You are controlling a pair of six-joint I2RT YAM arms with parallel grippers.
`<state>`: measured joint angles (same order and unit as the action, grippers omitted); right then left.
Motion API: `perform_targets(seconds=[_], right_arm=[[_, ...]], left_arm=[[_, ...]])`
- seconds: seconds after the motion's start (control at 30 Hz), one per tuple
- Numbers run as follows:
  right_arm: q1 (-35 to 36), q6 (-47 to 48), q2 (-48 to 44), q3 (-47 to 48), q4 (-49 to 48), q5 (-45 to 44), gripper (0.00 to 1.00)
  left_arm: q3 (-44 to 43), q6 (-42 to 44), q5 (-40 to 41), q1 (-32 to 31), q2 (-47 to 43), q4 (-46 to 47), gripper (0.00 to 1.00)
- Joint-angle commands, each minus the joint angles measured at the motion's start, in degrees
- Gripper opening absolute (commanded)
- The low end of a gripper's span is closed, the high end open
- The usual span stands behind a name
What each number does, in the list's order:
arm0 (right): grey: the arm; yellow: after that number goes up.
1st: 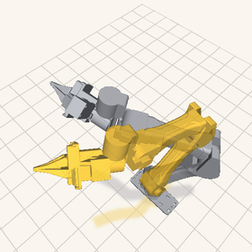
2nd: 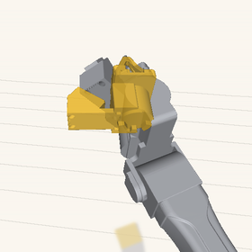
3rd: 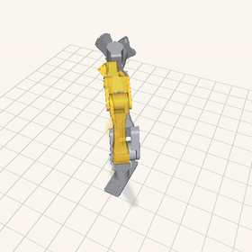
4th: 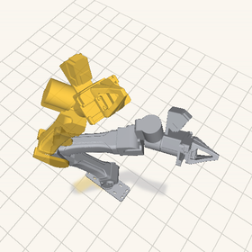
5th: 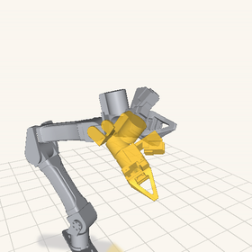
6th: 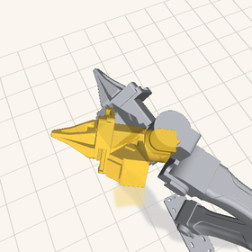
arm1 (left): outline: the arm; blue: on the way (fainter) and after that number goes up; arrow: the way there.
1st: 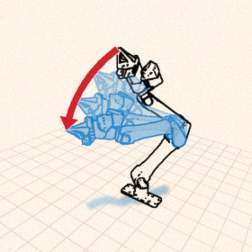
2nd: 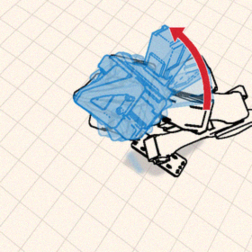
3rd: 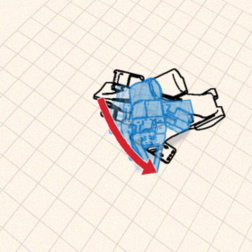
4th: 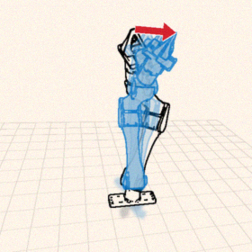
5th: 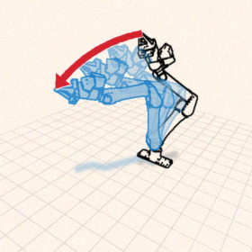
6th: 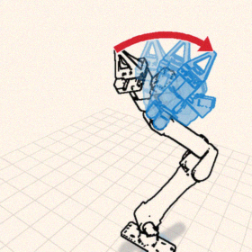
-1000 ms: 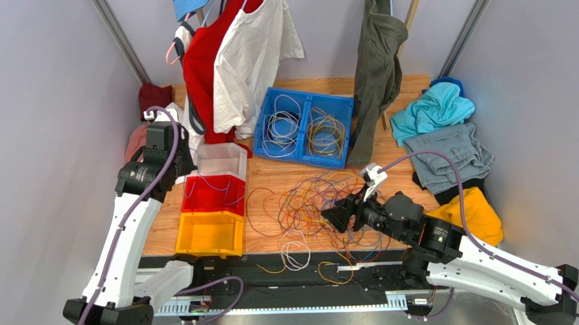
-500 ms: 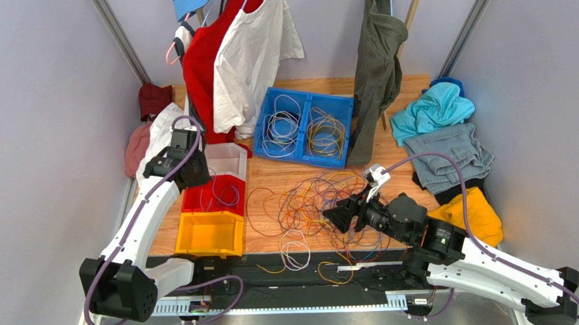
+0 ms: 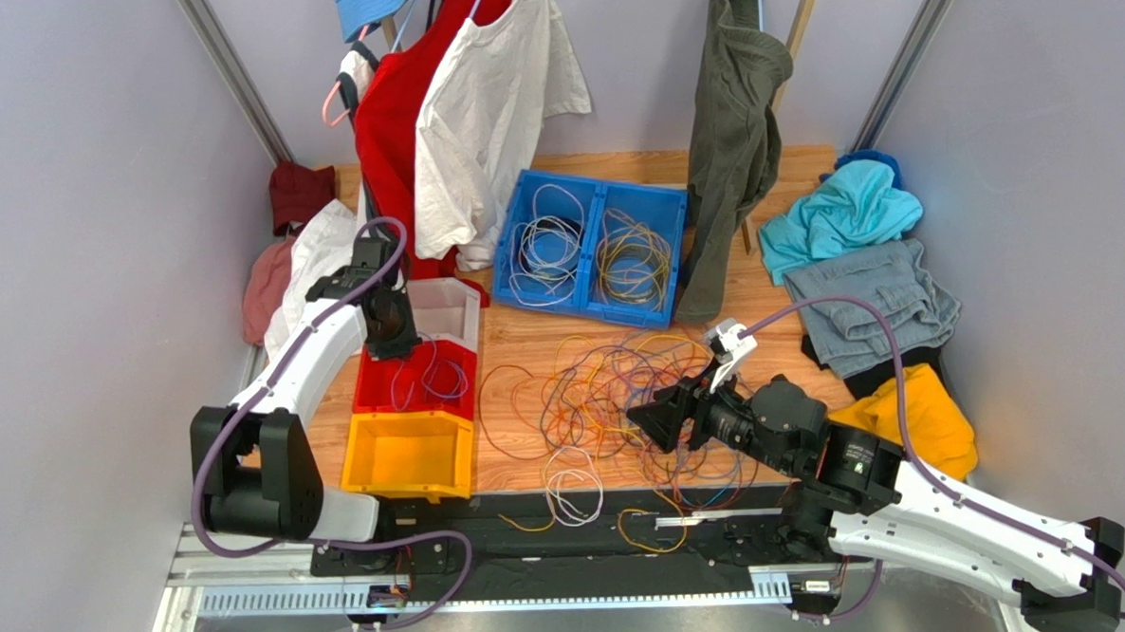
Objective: Untangle the cables
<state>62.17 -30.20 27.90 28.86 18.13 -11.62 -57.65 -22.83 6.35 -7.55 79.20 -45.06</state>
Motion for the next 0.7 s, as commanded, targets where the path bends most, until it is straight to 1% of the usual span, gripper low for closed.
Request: perform_targets(seconds=[0.0,0.2,0.27,0.3,0.4,0.47,0.67], right_arm=[[0.0,0.0,-1.0,-0.7,-1.3,-1.2,0.63],[0.0,0.1,-1.3,-0.7,-0.6,-1.3,0.63],[0.0,0.2,-1.4,-1.0,-0.5,-1.4,0.63],[-0.1,0.1,-1.4,-1.2,-0.6,-1.5,0.63],[0.0,0.0,-1.2,-2.1,-2.3,-1.5,0.63],[0.0,-0.1,-0.2,-2.1,-2.9,-0.9,0.63],[0.0,-0.3,1.9,-1.9,-4.7,0.0,0.63]], left_arm=[[-4.6,2.6,-0.3,1.7,0.9,-1.6,0.00],[-8.1,6.4,0.9,4.2,4.4,-4.0,0.00],[-9.5,6.9,-0.3,4.9,4.3,-6.0,0.00],[-9.7,6.8,-2.2,4.9,3.4,-6.5,0.00],[-7.8,5.9,-4.4,4.9,0.4,-5.1,0.00],[-4.9,5.9,-4.4,4.9,-0.5,-4.2,0.00],[0.7,5.7,-7.4,4.9,1.2,-1.9,0.00]])
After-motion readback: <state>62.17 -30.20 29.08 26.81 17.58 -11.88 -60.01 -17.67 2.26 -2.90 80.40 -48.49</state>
